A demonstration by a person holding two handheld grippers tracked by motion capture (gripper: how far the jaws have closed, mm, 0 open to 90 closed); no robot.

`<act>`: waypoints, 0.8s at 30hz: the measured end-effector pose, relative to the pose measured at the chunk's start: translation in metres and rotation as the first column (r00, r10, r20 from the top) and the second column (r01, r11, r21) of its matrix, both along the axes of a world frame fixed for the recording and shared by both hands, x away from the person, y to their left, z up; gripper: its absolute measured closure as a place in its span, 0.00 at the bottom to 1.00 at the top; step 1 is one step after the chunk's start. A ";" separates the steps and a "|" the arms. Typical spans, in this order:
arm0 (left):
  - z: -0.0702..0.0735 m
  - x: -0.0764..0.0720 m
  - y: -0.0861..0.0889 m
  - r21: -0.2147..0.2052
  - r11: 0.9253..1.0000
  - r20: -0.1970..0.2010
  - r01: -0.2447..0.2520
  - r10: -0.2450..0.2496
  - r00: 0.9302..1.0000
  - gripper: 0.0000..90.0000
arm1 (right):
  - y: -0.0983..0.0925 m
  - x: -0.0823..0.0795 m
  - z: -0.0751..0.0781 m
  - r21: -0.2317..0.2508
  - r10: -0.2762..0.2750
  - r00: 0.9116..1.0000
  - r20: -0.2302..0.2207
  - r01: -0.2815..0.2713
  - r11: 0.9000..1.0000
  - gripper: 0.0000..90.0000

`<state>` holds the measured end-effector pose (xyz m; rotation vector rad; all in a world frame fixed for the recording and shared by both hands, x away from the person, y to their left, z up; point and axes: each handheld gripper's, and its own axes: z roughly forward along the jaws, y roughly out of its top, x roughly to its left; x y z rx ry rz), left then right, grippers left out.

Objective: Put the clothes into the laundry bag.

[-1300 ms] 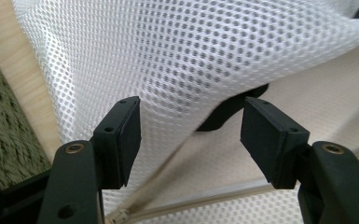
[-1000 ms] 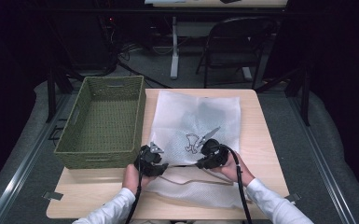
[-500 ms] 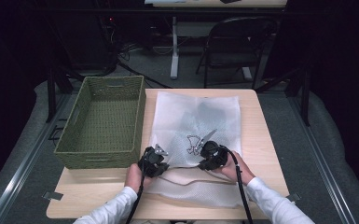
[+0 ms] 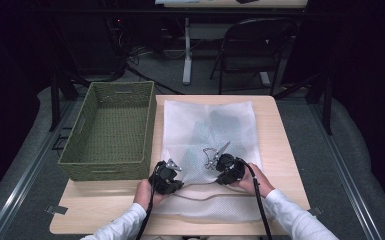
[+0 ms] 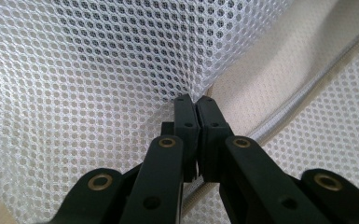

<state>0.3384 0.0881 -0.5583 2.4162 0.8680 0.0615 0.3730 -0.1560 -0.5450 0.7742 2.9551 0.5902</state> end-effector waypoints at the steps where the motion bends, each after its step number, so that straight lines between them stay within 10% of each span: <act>1: 0.000 0.000 0.000 -0.002 1.000 -0.002 -0.002 0.002 1.000 0.98 | 0.000 0.000 -0.002 -0.009 0.002 1.000 -0.005 -0.002 1.000 0.94; 8: 0.000 -0.001 0.001 -0.008 1.000 -0.005 -0.002 0.002 1.000 0.95 | -0.001 0.001 -0.002 -0.036 0.013 1.000 -0.021 -0.013 0.999 0.87; 24: 0.027 -0.025 0.018 0.001 0.999 0.028 0.045 -0.045 0.999 0.43 | -0.005 -0.011 0.025 0.075 0.084 0.996 0.026 -0.086 0.993 0.36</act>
